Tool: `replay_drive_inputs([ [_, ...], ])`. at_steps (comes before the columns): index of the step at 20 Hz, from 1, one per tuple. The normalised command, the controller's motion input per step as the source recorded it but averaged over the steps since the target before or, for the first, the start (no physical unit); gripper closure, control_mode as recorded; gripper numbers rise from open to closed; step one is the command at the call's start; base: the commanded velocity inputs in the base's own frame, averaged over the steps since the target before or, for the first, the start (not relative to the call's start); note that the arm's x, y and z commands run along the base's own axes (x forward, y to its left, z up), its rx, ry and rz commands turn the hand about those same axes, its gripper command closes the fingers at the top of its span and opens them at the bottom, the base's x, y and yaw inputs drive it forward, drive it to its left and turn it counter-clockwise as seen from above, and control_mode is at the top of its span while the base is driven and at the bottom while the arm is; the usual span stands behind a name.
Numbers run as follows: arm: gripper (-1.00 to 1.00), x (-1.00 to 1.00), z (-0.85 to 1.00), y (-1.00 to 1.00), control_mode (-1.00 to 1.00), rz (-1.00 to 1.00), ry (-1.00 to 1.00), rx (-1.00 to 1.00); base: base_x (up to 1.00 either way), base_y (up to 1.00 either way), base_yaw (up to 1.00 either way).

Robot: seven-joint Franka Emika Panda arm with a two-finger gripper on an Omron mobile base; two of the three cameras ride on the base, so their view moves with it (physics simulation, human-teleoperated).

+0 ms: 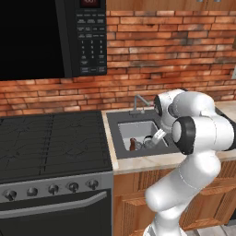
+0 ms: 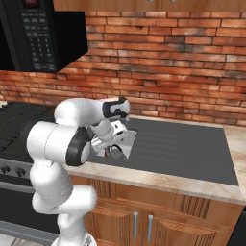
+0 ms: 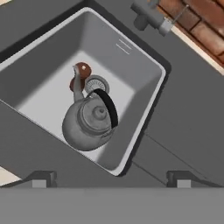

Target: Open the cabinet, pick the kettle from the cabinet, and place it in the sink.

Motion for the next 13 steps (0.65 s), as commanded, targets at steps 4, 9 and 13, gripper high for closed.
replay_drive_inputs([
  [4, -1.0, 0.0, 0.62, 0.02, -1.0, -0.06, 0.1, 0.07, 0.0, 0.0, 0.0],
  [9, -1.0, 0.0, 0.64, 0.08, -1.0, -0.12, 0.1, 0.06, 0.0, 0.0, 0.0],
  [13, -1.0, 0.01, 0.6, 0.07, -1.0, -0.17, 0.19, 0.05, 0.0, 0.0, 0.0],
])
